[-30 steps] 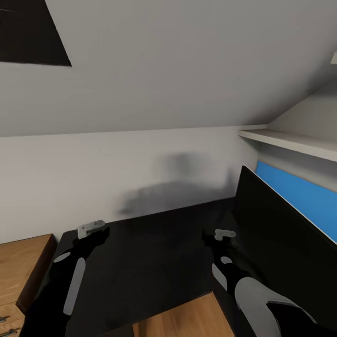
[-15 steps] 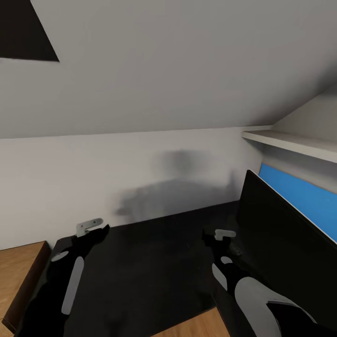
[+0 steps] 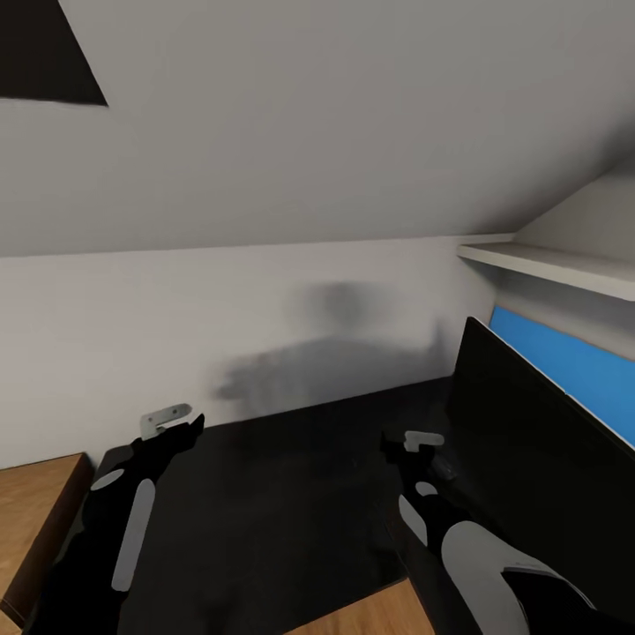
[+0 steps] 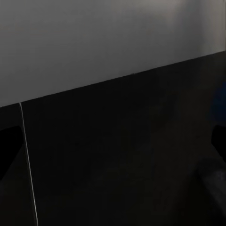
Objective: In the bedroom, organize the workspace by keeping the computer under the desk, ensuring the monitor is on the desk, placing the keyboard on the desk next to the monitor, placing the mouse on the desk next to the keyboard, moving the folder from the swivel chair onto the desk next to the mouse, stacking the notebook on top of the folder with the pen on top of the notebook, and positioning the swivel chair next to the desk.
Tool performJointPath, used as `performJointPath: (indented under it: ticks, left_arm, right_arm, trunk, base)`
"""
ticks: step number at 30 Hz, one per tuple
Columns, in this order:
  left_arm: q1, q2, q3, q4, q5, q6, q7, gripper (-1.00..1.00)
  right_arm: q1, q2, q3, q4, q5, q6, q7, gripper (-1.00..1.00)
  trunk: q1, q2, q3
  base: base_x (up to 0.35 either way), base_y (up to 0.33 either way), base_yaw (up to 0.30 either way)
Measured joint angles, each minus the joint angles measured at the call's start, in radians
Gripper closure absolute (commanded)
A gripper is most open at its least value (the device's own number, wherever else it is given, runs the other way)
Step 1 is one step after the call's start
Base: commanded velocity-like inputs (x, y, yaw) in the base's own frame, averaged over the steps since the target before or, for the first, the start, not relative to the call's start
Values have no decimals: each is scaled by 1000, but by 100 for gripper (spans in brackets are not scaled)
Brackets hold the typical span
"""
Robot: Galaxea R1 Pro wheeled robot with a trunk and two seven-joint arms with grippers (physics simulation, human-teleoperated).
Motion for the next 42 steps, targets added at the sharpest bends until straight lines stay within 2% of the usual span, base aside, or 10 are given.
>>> performJointPath:
  ticks: [8,14,21,25,26,31,33,35,38,42]
  left_arm:
    - [0,-1,0,-36,8,28,-1,-100]
    - [0,-1,-4,-71,61,96,-2,-100]
    - [1,3,-7,-82,199,226,-2,-100]
    - [-2,-4,-13,-84,240,277,-1,-100]
    - [-26,-27,-32,-84,264,303,0,-100]
    - [-65,-64,-53,-84,299,319,0,-100]
    - [-78,-74,-58,-81,361,325,-1,-100]
    - [-84,-74,-62,-69,425,329,0,-100]
    - [-86,-68,-62,-64,440,331,0,-100]
    - [-87,-35,-62,-61,456,333,-2,-100]
  right_arm:
    - [-7,-4,0,-8,0,95,-37,-100]
    - [-48,-15,0,-30,2,197,-102,-100]
    - [-77,-30,3,-43,5,242,-128,-100]
    - [-79,-31,5,-42,7,265,-130,-100]
    - [-81,-34,5,-40,7,299,-131,-100]
    - [-81,-36,5,-37,6,322,-131,-100]
    - [-81,-37,3,-30,6,329,-130,-100]
    - [-81,-45,1,-24,3,333,-129,-100]
    - [-81,-58,0,-20,2,337,-128,-100]
    - [-81,-82,-9,-13,-2,352,-127,-100]
  trunk:
    - [31,-56,-25]
    - [54,-98,-44]
    - [81,-147,-66]
    - [96,-175,-79]
    - [100,-182,-82]
    - [119,-217,-97]
    - [127,-231,-104]
    - [134,-245,-110]
    - [146,-266,-119]
    - [161,-294,-132]
  base:
    - [0,0,0]
    - [0,0,0]
    - [0,0,0]
    - [0,0,0]
    - [0,0,0]
    - [0,0,0]
    - [0,0,0]
    - [0,0,0]
    - [0,0,0]
    - [0,0,0]
